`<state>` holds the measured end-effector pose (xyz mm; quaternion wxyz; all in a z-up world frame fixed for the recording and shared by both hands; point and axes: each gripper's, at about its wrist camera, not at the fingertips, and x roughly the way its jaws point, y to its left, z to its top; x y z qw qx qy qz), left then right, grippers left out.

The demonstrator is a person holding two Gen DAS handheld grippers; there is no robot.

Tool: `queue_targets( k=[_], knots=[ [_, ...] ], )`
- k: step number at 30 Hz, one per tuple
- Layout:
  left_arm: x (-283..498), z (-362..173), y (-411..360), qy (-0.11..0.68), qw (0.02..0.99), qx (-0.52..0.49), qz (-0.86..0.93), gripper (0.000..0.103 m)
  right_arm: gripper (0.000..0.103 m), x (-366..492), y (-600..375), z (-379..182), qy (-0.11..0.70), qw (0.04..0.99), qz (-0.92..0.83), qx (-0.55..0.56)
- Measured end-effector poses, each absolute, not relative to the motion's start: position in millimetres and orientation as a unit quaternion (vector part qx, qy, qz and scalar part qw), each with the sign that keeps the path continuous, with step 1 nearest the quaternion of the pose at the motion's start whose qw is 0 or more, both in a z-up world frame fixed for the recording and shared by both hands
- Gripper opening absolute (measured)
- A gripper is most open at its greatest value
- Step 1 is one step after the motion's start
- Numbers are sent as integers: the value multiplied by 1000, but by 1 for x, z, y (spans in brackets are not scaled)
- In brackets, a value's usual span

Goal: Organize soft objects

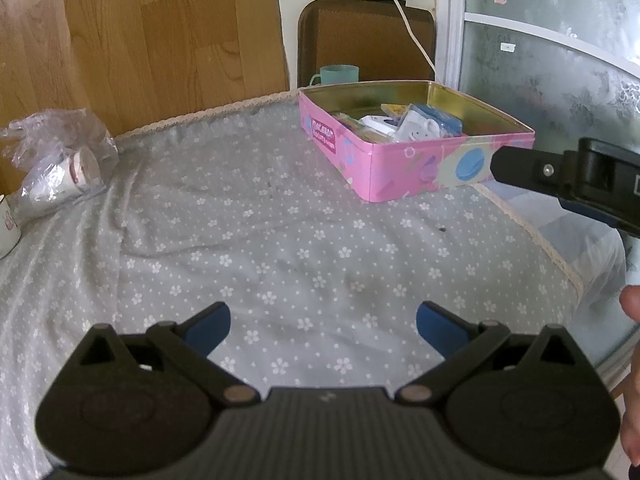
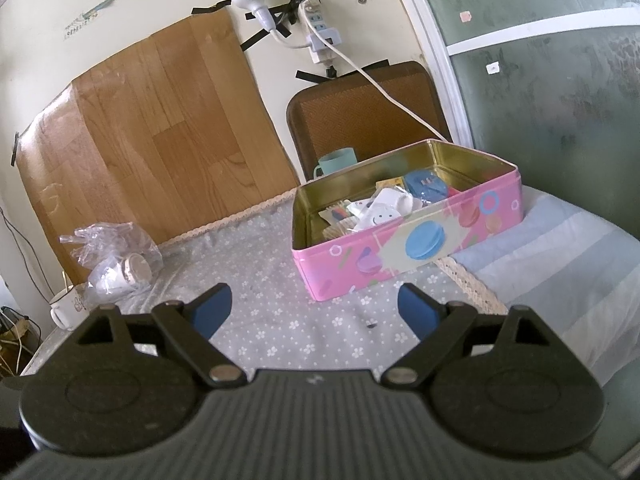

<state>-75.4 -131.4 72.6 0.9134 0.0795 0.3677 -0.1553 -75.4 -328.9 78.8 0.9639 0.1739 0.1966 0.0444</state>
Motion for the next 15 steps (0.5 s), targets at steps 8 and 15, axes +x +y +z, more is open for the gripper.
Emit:
queue_targets(
  k=[8, 15],
  knots=[
    [-72, 68, -131, 376, 910, 81, -155, 103, 92, -75, -328, 77, 200, 963, 44, 176],
    [-70, 63, -131, 383, 906, 83, -157, 103, 92, -74, -328, 75, 204, 962, 43, 179]
  ],
)
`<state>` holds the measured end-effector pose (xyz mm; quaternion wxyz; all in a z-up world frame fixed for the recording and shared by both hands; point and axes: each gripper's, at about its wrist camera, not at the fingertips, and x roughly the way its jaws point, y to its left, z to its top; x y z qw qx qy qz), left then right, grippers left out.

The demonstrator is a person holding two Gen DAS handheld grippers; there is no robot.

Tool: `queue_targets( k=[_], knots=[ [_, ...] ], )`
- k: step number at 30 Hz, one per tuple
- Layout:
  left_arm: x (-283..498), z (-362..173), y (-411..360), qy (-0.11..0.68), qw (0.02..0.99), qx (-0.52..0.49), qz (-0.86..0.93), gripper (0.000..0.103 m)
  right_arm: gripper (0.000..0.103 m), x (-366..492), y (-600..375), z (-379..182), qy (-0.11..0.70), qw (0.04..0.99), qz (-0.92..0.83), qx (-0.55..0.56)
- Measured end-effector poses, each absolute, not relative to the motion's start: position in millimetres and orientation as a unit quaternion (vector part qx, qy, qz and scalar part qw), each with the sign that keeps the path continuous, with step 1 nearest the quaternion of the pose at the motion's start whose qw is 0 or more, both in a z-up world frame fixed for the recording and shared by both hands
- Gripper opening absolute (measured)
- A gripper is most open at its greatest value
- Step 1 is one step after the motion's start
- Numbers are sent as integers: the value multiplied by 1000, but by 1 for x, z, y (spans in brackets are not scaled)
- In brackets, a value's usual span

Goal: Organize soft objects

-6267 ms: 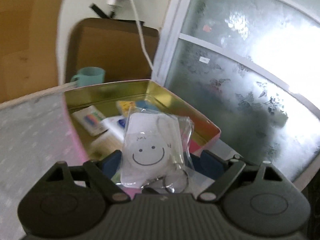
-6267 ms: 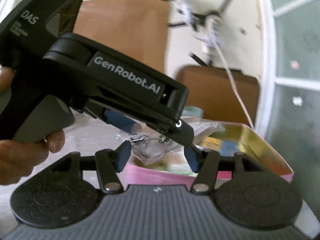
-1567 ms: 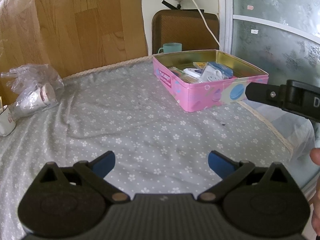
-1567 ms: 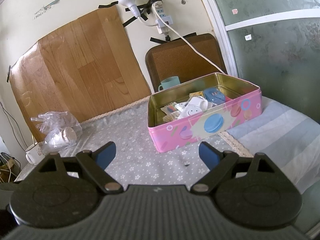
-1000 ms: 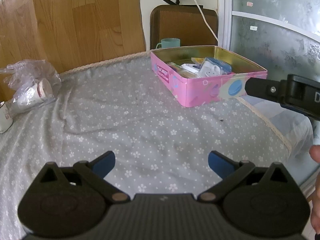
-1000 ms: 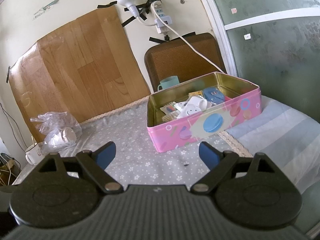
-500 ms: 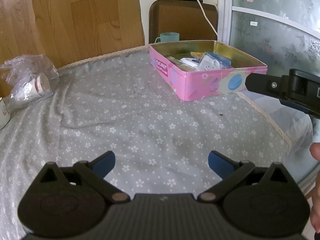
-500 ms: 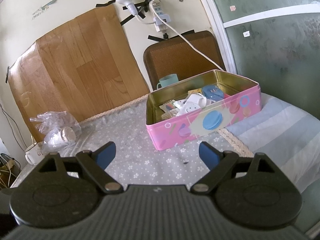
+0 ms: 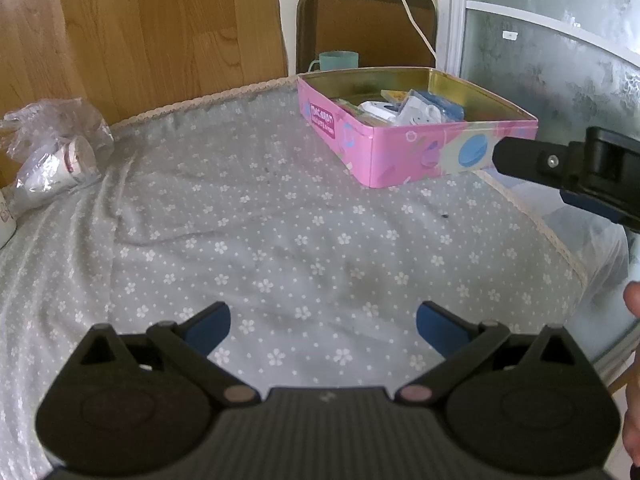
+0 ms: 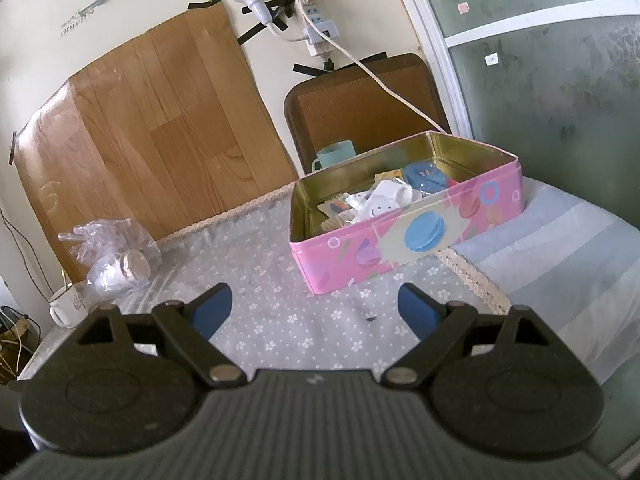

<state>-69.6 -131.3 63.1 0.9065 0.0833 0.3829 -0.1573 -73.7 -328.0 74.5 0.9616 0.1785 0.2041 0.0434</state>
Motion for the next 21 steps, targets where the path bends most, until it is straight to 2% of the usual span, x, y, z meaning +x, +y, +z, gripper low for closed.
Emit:
queue_targets(
  k=[21],
  knots=[
    [-68, 56, -138, 396, 898, 91, -170, 103, 92, -72, -331, 70, 210, 959, 42, 187]
  ],
)
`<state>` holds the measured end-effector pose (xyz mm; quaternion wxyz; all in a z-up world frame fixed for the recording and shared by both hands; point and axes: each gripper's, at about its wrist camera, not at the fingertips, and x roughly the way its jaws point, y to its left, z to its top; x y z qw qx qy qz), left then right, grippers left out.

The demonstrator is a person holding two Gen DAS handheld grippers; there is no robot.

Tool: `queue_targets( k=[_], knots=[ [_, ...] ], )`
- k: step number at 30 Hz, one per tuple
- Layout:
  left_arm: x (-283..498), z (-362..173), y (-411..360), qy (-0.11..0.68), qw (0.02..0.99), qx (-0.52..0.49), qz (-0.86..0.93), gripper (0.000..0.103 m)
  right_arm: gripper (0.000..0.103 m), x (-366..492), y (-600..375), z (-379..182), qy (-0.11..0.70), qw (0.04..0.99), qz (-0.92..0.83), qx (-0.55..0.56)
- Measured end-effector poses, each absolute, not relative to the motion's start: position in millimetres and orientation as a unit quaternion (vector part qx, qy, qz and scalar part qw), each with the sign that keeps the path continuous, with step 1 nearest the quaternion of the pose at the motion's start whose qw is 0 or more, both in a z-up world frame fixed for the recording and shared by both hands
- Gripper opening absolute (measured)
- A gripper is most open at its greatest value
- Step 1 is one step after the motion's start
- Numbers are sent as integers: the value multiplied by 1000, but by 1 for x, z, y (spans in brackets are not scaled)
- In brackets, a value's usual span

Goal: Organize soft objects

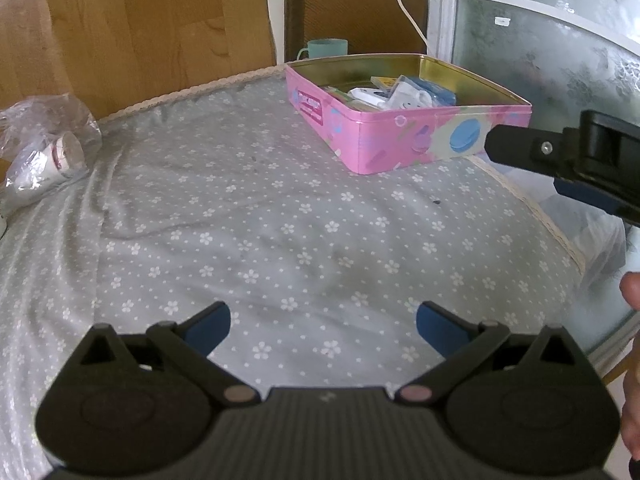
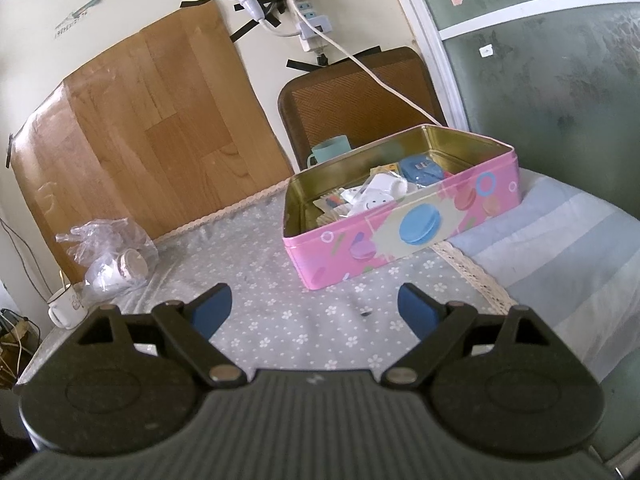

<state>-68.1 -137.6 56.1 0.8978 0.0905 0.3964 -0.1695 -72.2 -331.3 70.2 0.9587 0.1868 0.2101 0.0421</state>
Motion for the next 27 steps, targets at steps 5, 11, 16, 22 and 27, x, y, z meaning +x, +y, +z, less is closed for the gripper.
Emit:
queue_targets(
  k=[5, 11, 16, 22, 27],
  knots=[
    [-68, 55, -138, 400, 896, 89, -173, 103, 92, -72, -332, 70, 211, 958, 42, 187],
    [-67, 55, -138, 395, 898, 95, -171, 103, 92, -71, -331, 69, 211, 959, 41, 186],
    [-67, 56, -138, 394, 897, 96, -173, 103, 92, -71, -331, 69, 211, 959, 41, 185],
    [-66, 57, -138, 389, 900, 93, -173, 103, 92, -70, -331, 69, 211, 959, 41, 184],
    [-69, 61, -137, 365, 907, 95, -186, 103, 92, -69, -331, 69, 212, 959, 42, 182]
  ],
)
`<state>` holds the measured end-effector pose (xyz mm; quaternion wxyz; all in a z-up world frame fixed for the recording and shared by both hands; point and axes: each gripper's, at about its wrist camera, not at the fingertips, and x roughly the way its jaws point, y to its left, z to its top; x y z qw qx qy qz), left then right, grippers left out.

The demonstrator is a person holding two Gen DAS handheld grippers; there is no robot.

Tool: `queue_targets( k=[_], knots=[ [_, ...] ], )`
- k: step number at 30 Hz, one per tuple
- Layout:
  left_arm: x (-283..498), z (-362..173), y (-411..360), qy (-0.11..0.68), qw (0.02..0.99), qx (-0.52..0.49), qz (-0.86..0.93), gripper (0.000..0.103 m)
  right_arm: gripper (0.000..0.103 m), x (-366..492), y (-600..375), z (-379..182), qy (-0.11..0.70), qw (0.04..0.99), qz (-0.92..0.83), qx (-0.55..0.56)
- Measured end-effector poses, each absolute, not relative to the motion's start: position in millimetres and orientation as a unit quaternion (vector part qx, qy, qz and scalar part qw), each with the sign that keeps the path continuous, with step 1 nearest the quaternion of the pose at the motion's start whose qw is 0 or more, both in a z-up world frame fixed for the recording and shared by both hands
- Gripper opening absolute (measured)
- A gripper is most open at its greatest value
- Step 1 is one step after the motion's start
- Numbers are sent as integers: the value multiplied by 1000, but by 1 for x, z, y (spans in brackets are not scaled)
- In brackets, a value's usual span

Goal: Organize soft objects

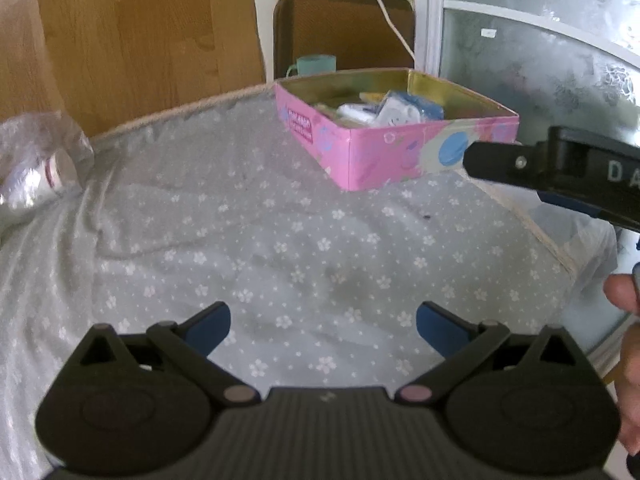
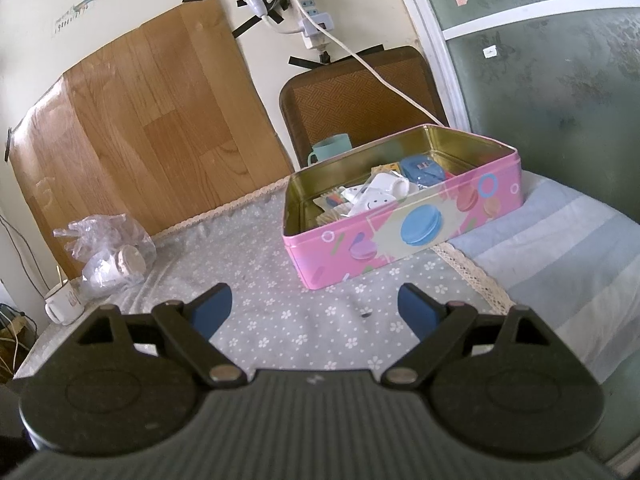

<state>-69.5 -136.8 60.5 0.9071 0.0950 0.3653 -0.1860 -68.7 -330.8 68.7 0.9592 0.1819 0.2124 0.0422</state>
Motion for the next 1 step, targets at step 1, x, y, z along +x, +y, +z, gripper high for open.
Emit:
queue_targets(
  k=[1],
  knots=[
    [-68, 61, -135, 362, 909, 96, -185, 103, 92, -68, -330, 69, 213, 959, 42, 181]
  ],
)
